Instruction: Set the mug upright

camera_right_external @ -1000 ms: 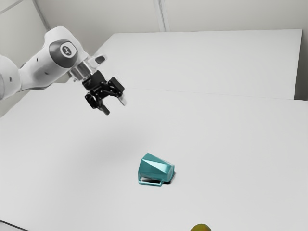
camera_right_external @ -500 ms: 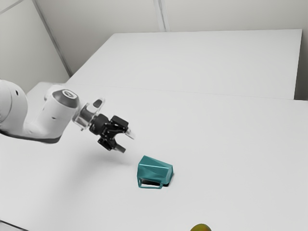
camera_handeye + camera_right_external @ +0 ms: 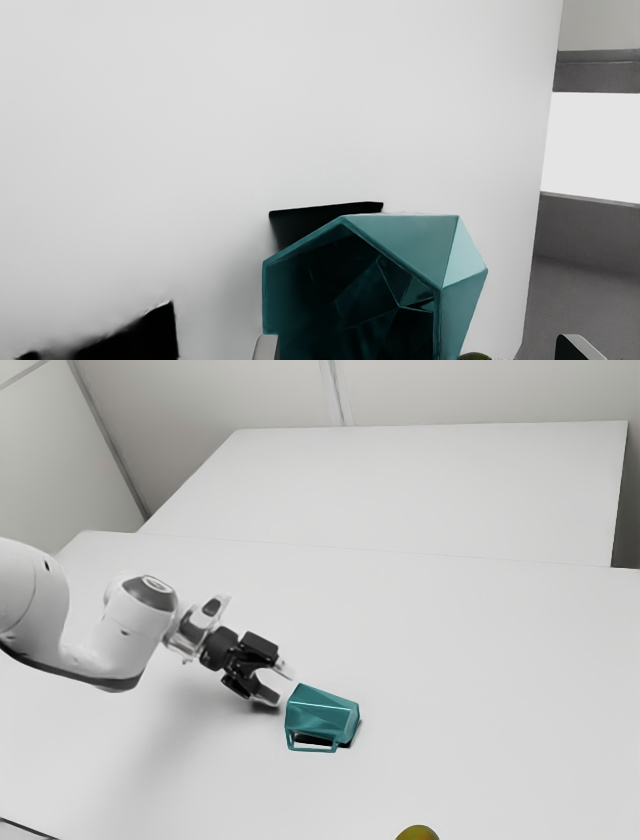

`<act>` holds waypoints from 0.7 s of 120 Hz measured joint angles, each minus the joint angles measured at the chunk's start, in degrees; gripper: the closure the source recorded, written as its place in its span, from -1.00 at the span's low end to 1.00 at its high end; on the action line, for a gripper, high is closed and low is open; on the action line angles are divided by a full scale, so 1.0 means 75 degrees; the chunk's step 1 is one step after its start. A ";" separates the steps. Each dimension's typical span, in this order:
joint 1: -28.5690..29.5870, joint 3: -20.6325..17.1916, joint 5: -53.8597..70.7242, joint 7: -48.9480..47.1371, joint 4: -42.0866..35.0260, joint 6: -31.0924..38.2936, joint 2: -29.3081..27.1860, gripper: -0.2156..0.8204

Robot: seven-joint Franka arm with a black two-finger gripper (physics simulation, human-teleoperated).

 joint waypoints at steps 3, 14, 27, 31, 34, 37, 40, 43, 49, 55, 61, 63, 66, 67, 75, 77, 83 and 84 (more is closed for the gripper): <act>0.0002 -0.0004 -0.0033 0.0057 -0.0128 0.0036 -0.0098 -0.58; 0.0016 -0.0016 -0.0110 0.0244 -0.0328 0.0138 -0.0296 -0.58; 0.0037 -0.0041 -0.0202 0.0425 -0.0367 0.0210 -0.0341 -0.58; 0.0078 -0.0090 -0.0299 0.0461 -0.0370 0.0228 -0.0341 -0.58; 0.0093 -0.0117 -0.0381 0.0473 -0.0371 0.0234 -0.0332 -0.58; 0.0094 -0.0134 -0.0490 0.0480 -0.0372 0.0234 -0.0310 -0.58; 0.0085 -0.0145 -0.0616 0.0486 -0.0372 0.0223 -0.0292 -0.58; 0.0073 -0.0153 -0.0747 0.0491 -0.0374 0.0202 -0.0273 -0.58; 0.0075 -0.0209 -0.0986 0.0498 -0.0381 0.0166 -0.0256 -0.58; 0.0097 -0.0310 -0.1214 0.0503 -0.0383 0.0138 -0.0250 -0.58; 0.0093 -0.0420 -0.1419 0.0509 -0.0384 0.0116 -0.0251 -0.58; 0.0085 -0.0454 -0.1473 0.0511 -0.0387 0.0110 -0.0253 -0.58; 0.0063 -0.0499 -0.1544 0.0513 -0.0391 0.0102 -0.0255 -0.58; 0.0055 -0.0513 -0.1565 0.0514 -0.0392 0.0100 -0.0256 -0.58; -0.0031 -0.0586 -0.1711 0.0520 -0.0496 0.0085 -0.0271 -0.58; -0.0052 -0.0597 -0.1742 0.0521 -0.0525 0.0082 -0.0274 -0.58; -0.0082 -0.0639 -0.1813 0.0525 -0.0583 0.0077 -0.0279 -0.58; -0.0084 -0.0645 -0.1823 0.0526 -0.0590 0.0076 -0.0280 -0.58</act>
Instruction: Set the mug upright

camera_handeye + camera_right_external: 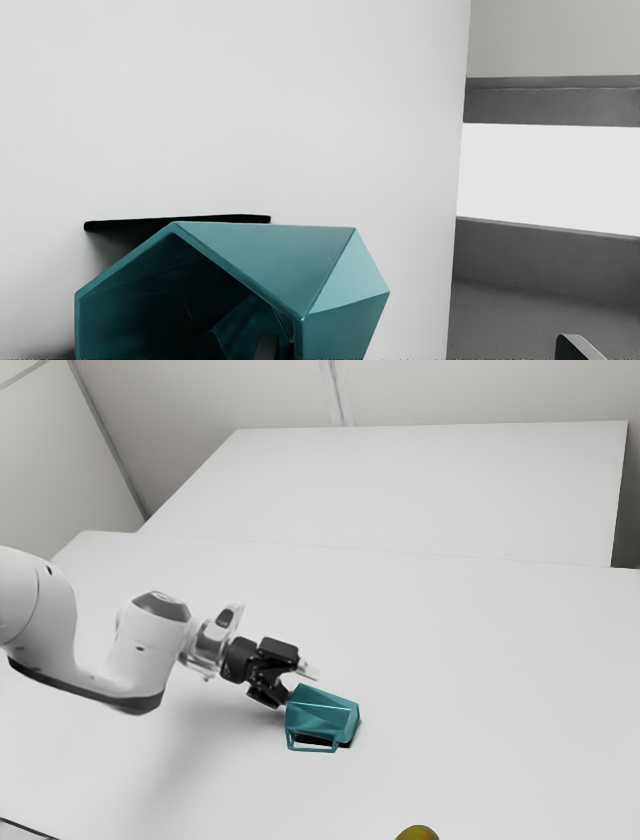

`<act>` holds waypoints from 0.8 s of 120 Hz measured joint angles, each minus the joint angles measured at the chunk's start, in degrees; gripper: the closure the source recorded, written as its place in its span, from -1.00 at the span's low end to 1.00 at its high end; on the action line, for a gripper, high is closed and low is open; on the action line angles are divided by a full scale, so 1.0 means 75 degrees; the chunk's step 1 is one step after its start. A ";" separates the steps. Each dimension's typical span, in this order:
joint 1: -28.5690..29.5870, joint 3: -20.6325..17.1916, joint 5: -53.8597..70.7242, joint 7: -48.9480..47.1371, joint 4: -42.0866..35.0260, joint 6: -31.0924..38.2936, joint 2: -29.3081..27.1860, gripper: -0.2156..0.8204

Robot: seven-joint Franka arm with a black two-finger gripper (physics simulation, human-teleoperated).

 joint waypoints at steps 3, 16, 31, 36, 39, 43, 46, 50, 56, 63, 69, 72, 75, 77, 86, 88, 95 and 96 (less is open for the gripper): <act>-0.0004 -0.0016 -0.0026 0.0002 -0.0014 -0.0001 -0.0001 -0.58; 0.0073 -0.0123 -0.0119 0.0009 -0.0036 0.0005 -0.0012 -0.58; 0.0170 -0.0314 -0.0232 0.0016 -0.0041 0.0033 -0.0011 -0.58; 0.0153 -0.0357 -0.0257 0.0018 -0.0041 0.0048 -0.0012 -0.58; 0.0136 -0.0378 -0.0271 0.0019 -0.0041 0.0065 -0.0009 -0.55; 0.0115 -0.0405 -0.0296 0.0017 -0.0061 0.0088 -0.0011 -0.48; 0.0110 -0.0434 -0.0313 0.0010 -0.0081 0.0102 -0.0015 -0.37; 0.0091 -0.0460 -0.0328 -0.0001 -0.0098 0.0118 -0.0025 -0.21; 0.0055 -0.0479 -0.0344 -0.0017 -0.0109 0.0138 -0.0033 0.06; 0.0025 -0.0486 -0.0358 -0.0034 -0.0111 0.0156 -0.0038 0.31; 0.0018 -0.0489 -0.0365 -0.0049 -0.0108 0.0170 -0.0048 0.47; 0.0022 -0.0490 -0.0368 -0.0059 -0.0105 0.0176 -0.0050 0.53; 0.0029 -0.0490 -0.0370 -0.0071 -0.0103 0.0180 -0.0054 0.59; 0.0036 -0.0491 -0.0371 -0.0079 -0.0102 0.0184 -0.0058 0.62; 0.0073 -0.0491 -0.0375 -0.0116 -0.0100 0.0195 -0.0089 0.73; 0.0081 -0.0490 -0.0375 -0.0124 -0.0100 0.0197 -0.0104 0.74; 0.0110 -0.0490 -0.0376 -0.0152 -0.0100 0.0199 -0.0155 0.79; 0.0114 -0.0489 -0.0376 -0.0155 -0.0100 0.0200 -0.0162 0.80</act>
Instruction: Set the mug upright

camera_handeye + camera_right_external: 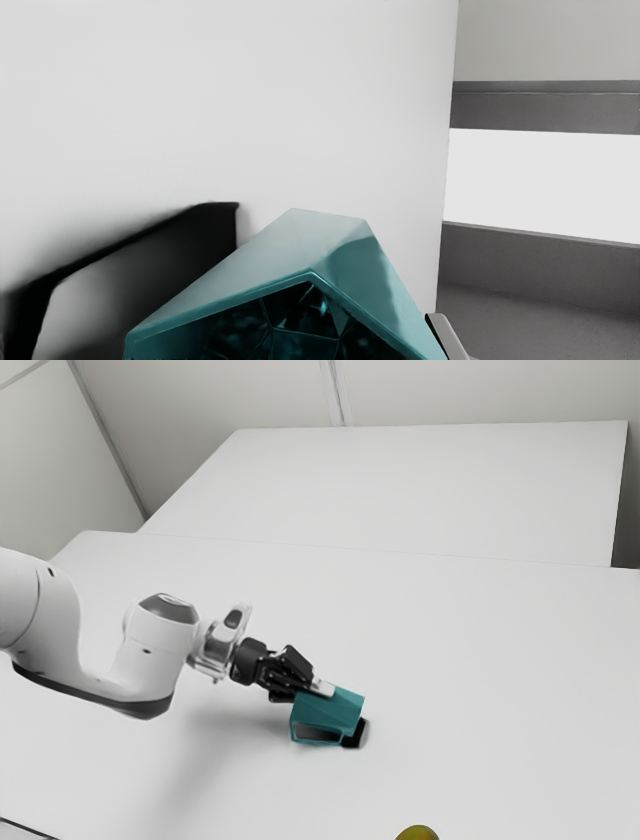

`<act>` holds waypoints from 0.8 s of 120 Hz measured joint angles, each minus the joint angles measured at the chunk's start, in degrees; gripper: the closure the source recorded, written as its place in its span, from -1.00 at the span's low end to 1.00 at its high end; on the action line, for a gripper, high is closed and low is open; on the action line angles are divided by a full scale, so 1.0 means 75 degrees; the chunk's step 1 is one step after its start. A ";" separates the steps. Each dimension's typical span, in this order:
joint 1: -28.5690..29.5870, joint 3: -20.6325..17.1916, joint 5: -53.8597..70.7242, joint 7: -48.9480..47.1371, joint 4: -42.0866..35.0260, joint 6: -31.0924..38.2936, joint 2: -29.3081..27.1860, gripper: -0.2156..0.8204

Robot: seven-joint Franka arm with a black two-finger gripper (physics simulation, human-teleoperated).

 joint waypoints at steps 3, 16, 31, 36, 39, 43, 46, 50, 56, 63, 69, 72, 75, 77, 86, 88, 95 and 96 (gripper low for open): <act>0.0011 0.0000 0.0000 -0.0011 0.0000 0.0001 -0.0022 0.82; 0.0059 -0.0003 0.0011 -0.0056 0.0000 0.0003 -0.0109 0.87; 0.0187 -0.0097 0.0072 -0.0137 0.0053 0.0020 -0.0345 0.90; 0.0224 -0.0141 0.0119 -0.0174 0.0109 0.0028 -0.0427 0.91; 0.0220 -0.0155 0.0186 -0.0203 0.0169 0.0033 -0.0479 0.91; 0.0179 -0.0157 0.0368 -0.0251 0.0322 0.0038 -0.0525 0.91; 0.0110 -0.0129 0.0630 -0.0300 0.0494 0.0042 -0.0542 0.92; -0.0025 -0.0042 0.1143 -0.0379 0.0781 0.0047 -0.0535 0.92; -0.0193 0.0104 0.2192 -0.0536 0.1318 0.0063 -0.0474 0.92; -0.0266 0.0217 0.3606 -0.0783 0.1996 0.0072 -0.0319 0.92; -0.0268 0.0271 0.4775 -0.1028 0.2613 0.0046 -0.0074 0.93; -0.0254 0.0283 0.5339 -0.1161 0.2925 0.0014 0.0074 0.93; -0.0233 0.0294 0.5859 -0.1300 0.3255 -0.0021 0.0265 0.93; -0.0213 0.0302 0.6198 -0.1395 0.3489 -0.0042 0.0416 0.93; -0.0053 0.0273 0.7666 -0.1866 0.4387 -0.0106 0.1043 0.93; -0.0036 0.0264 0.7946 -0.1974 0.4510 -0.0108 0.1146 0.93; -0.0024 0.0251 0.8725 -0.2344 0.4767 -0.0047 0.1473 0.93; -0.0024 0.0250 0.8820 -0.2397 0.4785 -0.0031 0.1511 0.93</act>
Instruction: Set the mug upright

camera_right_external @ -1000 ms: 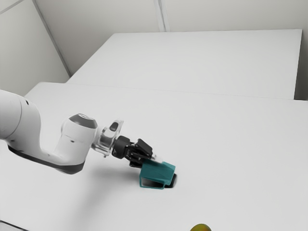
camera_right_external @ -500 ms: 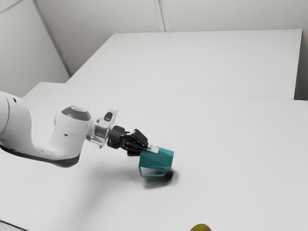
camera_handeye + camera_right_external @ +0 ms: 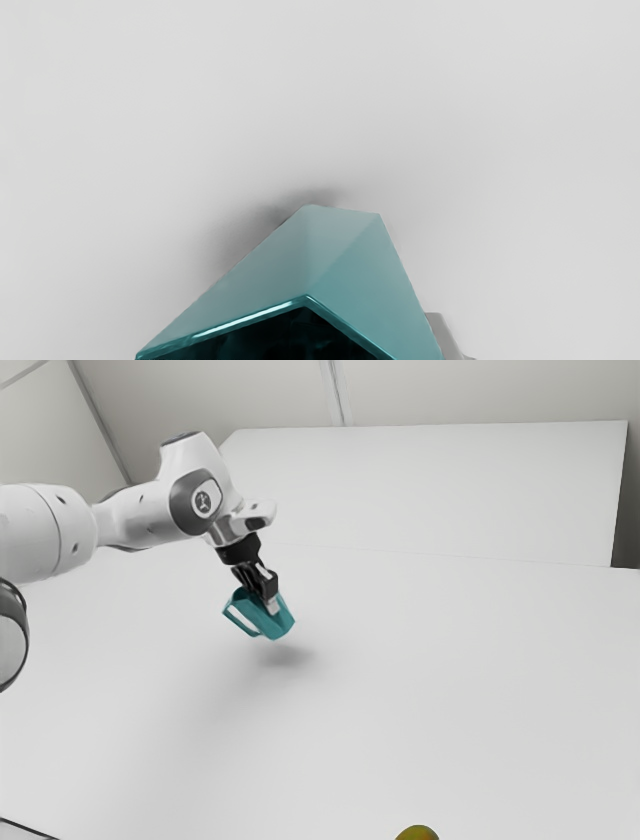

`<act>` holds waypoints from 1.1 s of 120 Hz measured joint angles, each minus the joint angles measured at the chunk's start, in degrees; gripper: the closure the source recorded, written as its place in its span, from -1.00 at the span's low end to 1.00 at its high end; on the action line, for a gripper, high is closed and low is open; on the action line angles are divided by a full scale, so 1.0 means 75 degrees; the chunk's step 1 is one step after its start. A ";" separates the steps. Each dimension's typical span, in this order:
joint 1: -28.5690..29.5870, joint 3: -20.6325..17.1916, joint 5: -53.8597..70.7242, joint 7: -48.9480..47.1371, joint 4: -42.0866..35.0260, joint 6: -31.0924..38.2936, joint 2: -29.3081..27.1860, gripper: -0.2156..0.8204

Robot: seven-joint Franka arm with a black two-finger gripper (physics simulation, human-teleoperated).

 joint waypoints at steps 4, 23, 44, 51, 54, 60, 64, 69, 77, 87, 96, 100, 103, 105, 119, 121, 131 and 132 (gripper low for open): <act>-0.0005 -0.0003 0.0366 -0.0217 0.0052 0.0068 0.0159 0.93; -0.0075 -0.0016 0.1457 -0.1188 0.0077 0.0417 0.0523 0.93; -0.0106 -0.0017 0.1876 -0.2068 0.0063 0.0642 0.0779 0.93; -0.0107 -0.0017 0.1923 -0.2316 0.0057 0.0682 0.0868 0.93; -0.0106 -0.0017 0.1933 -0.2416 0.0056 0.0696 0.0908 0.93; -0.0109 -0.0017 0.1923 -0.2600 0.0049 0.0714 0.0958 0.75; -0.0113 -0.0017 0.1907 -0.2726 0.0046 0.0721 0.0980 0.60; -0.0115 -0.0017 0.1892 -0.2882 0.0047 0.0716 0.1000 0.42; -0.0117 -0.0017 0.1876 -0.3110 0.0057 0.0708 0.1000 0.15; -0.0117 -0.0018 0.1859 -0.3360 0.0085 0.0691 0.0937 -0.09; -0.0117 -0.0019 0.1847 -0.3553 0.0224 0.0612 0.0819 -0.23; -0.0116 -0.0021 0.1843 -0.3634 0.0374 0.0535 0.0757 -0.29; -0.0117 -0.0024 0.1828 -0.3692 0.0497 0.0441 0.0701 -0.32; -0.0117 -0.0025 0.1807 -0.3730 0.0581 0.0368 0.0653 -0.34; -0.0079 -0.0245 0.1680 -0.3967 0.1544 -0.0482 0.0270 -0.44; -0.0081 -0.0316 0.1671 -0.3999 0.1748 -0.0659 0.0230 -0.45; -0.0098 -0.0499 0.1658 -0.4119 0.2788 -0.1677 0.0079 -0.49; -0.0097 -0.0502 0.1651 -0.4123 0.2858 -0.1776 0.0047 -0.50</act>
